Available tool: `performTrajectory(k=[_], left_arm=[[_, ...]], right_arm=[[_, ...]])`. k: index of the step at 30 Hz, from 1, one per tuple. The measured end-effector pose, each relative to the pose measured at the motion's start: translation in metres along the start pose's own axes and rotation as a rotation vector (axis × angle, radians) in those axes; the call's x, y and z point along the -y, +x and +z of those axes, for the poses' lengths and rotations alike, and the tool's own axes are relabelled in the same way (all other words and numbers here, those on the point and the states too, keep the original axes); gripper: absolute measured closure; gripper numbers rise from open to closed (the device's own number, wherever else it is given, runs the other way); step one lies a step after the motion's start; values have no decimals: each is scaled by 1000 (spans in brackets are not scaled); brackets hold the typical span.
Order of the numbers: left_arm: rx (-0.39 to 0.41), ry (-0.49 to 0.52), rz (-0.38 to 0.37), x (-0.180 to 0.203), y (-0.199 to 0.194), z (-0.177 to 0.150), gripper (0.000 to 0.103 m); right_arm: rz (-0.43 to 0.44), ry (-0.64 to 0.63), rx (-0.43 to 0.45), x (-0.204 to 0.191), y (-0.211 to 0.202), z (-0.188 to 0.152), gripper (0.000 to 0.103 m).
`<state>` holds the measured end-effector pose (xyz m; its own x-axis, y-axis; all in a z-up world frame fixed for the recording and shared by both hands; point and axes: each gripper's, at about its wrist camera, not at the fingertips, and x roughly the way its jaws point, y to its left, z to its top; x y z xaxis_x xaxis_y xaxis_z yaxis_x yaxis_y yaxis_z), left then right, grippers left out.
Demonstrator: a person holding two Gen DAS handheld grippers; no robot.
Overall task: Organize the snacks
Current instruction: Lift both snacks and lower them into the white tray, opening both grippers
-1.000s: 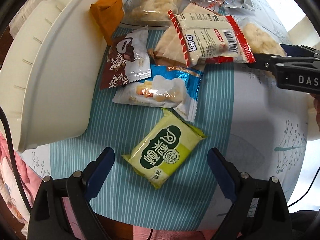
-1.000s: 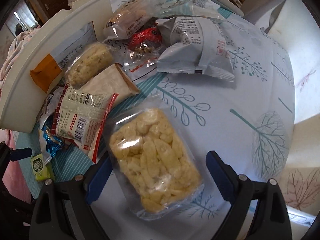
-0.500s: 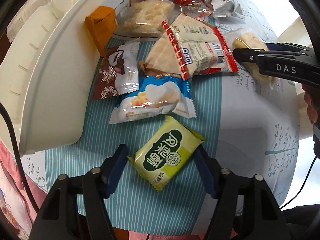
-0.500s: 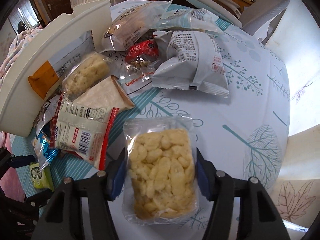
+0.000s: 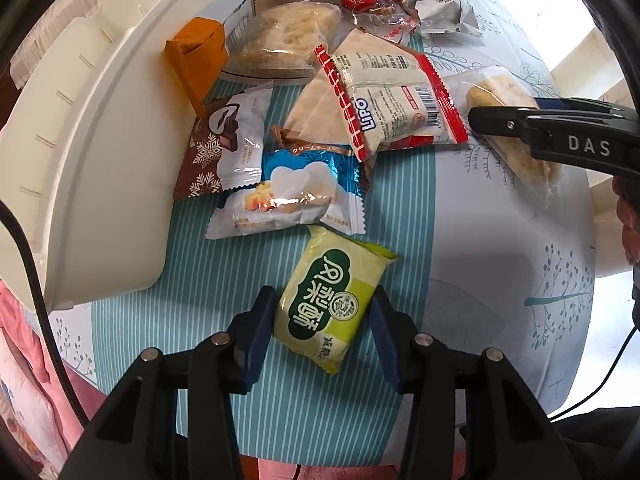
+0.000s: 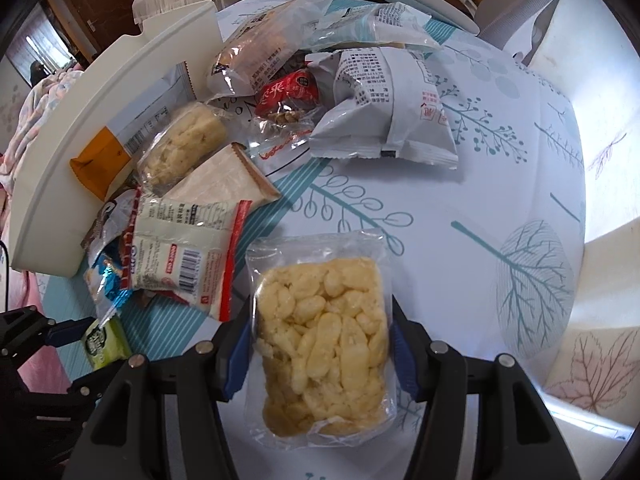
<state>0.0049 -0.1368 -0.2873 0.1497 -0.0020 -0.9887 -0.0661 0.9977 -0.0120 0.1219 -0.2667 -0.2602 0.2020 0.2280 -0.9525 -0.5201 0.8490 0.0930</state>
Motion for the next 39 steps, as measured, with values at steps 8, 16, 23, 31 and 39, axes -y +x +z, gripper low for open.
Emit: performTrajectory(k=[8, 16, 23, 31, 39], left_arm=[[-14, -6, -36, -6, -5, -11, 61], [21, 41, -70, -10, -38, -20, 61], [104, 74, -110, -19, -92, -19, 61], [239, 49, -152, -28, -156, 3, 61], [351, 57, -191, -62, -205, 27, 61]], right_arm=[[23, 23, 10, -6, -17, -9, 44], [42, 30, 31, -15, -36, -14, 44], [61, 43, 70, -28, -66, -12, 44], [80, 25, 137, -44, -101, 3, 44], [93, 35, 221, -74, -131, 22, 44]])
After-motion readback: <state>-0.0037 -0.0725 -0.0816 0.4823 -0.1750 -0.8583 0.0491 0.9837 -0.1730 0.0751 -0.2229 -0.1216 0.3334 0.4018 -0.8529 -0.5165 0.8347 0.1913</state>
